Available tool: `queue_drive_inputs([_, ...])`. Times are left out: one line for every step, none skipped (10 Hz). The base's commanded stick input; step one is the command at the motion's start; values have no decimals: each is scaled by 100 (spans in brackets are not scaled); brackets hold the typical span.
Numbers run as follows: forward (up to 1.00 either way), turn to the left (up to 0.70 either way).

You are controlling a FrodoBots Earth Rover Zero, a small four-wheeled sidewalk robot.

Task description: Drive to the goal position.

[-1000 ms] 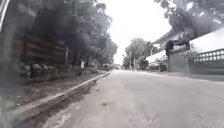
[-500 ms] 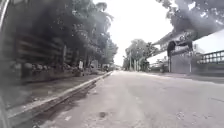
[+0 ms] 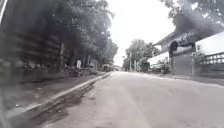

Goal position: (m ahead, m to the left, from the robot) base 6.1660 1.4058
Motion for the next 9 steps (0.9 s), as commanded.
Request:
queue_drive_inputs([70,-1])
queue_drive_inputs([70,-26])
queue_drive_inputs([70,-27])
queue_drive_inputs([70,-14])
queue_drive_inputs([70,0])
queue_drive_inputs([70,0])
queue_drive_inputs([70,0])
queue_drive_inputs([70,0])
queue_drive_inputs([70,0])
